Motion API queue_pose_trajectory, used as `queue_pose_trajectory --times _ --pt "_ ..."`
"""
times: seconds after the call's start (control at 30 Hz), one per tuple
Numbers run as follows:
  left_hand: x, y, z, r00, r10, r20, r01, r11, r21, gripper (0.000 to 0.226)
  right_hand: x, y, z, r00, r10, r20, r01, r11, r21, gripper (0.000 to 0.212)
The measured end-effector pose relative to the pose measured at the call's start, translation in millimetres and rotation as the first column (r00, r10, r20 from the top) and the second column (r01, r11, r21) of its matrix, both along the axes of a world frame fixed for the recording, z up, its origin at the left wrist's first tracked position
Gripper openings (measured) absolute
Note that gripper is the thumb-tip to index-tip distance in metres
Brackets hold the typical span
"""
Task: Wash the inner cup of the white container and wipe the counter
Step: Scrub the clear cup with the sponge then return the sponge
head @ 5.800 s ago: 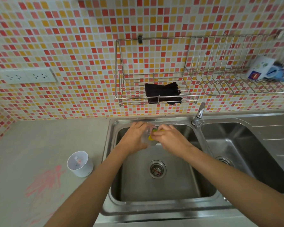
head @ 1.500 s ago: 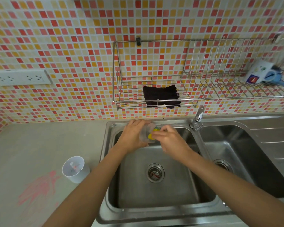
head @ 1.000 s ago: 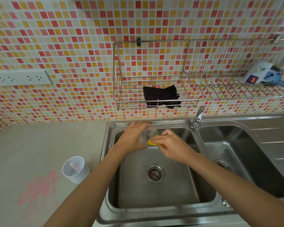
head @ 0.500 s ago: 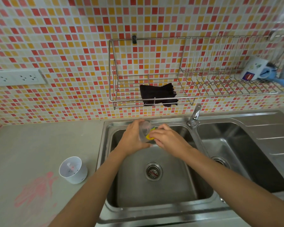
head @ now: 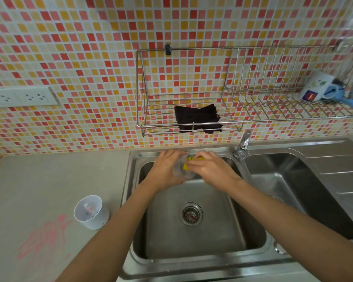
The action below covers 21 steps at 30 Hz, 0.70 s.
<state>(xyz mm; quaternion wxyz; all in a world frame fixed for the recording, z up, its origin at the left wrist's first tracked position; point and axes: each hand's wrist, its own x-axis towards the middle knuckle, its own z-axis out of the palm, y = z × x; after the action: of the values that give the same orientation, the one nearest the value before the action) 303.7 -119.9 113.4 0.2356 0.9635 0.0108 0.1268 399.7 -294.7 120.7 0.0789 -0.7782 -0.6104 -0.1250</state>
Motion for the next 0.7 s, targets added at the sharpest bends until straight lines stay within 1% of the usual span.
queue_pose_trajectory --times 0.03,0.07,0.1,0.13,0.17,0.2,0.23,0.33,0.37,0.4,0.43,0.57,0.7 --pt "-0.3 0.2 1.4 1.000 -0.002 0.004 0.002 1.000 -0.001 0.081 0.7 -1.3 -1.7 0.999 -0.007 0.032 0.006 1.000 0.013 0.039" --pt "-1.1 1.0 2.4 1.000 -0.005 0.009 0.005 1.000 -0.003 0.080 -2.0 -1.9 -4.0 1.000 -0.015 0.023 0.014 0.999 0.035 0.039" --pt "-2.0 1.6 3.5 1.000 -0.005 0.012 0.005 1.000 -0.005 0.079 -5.9 -1.6 -8.3 0.999 -0.030 -0.019 0.031 0.997 0.064 0.039" --pt "-2.3 2.5 3.6 1.000 -0.004 0.016 0.004 1.000 -0.001 0.078 -11.9 -0.9 -12.5 0.991 -0.044 -0.126 0.055 0.995 0.088 0.037" --pt "-2.2 3.5 3.4 1.000 -0.006 0.019 0.006 1.000 0.015 0.078 -17.9 0.2 -14.4 0.955 -0.080 -0.287 0.110 0.990 0.091 0.034" --pt "-1.9 4.3 2.7 1.000 -0.012 0.019 0.011 0.999 0.034 0.079 -19.5 1.0 -16.2 0.913 -0.112 -0.393 0.155 0.985 0.078 0.031" --pt "-1.8 4.6 2.3 1.000 -0.013 0.014 0.013 0.999 0.046 0.079 -18.2 1.5 -17.1 0.894 -0.114 -0.433 0.156 0.986 0.062 0.030" --pt "-0.9 3.4 4.6 1.000 -0.006 -0.018 0.006 0.999 0.034 0.080 -4.5 2.6 -7.2 0.946 -0.062 -0.318 0.071 0.997 0.018 0.032" --pt "0.1 2.8 6.3 1.000 -0.006 -0.029 0.007 1.000 0.025 0.081 0.6 2.4 -5.2 0.977 -0.038 -0.209 0.043 0.999 0.019 0.034" --pt "0.8 2.6 7.7 0.999 -0.009 -0.031 0.010 1.000 0.014 0.081 3.9 2.3 -4.4 0.990 -0.034 -0.137 0.037 0.999 0.022 0.035" --pt "1.4 3.0 9.3 0.999 -0.015 -0.029 0.015 1.000 0.005 0.081 4.2 1.8 -3.9 0.994 -0.034 -0.108 0.038 0.999 0.030 0.034" --pt "-0.4 8.5 9.7 0.999 -0.044 -0.025 0.043 0.999 -0.027 0.080 -5.9 -2.9 -5.1 0.986 0.036 -0.163 -0.026 0.998 0.061 0.030" --pt "-1.2 8.6 6.5 0.999 -0.024 -0.044 0.017 0.990 -0.138 0.083 -7.8 -5.2 -7.0 0.988 0.043 -0.151 -0.029 0.995 0.098 0.026"
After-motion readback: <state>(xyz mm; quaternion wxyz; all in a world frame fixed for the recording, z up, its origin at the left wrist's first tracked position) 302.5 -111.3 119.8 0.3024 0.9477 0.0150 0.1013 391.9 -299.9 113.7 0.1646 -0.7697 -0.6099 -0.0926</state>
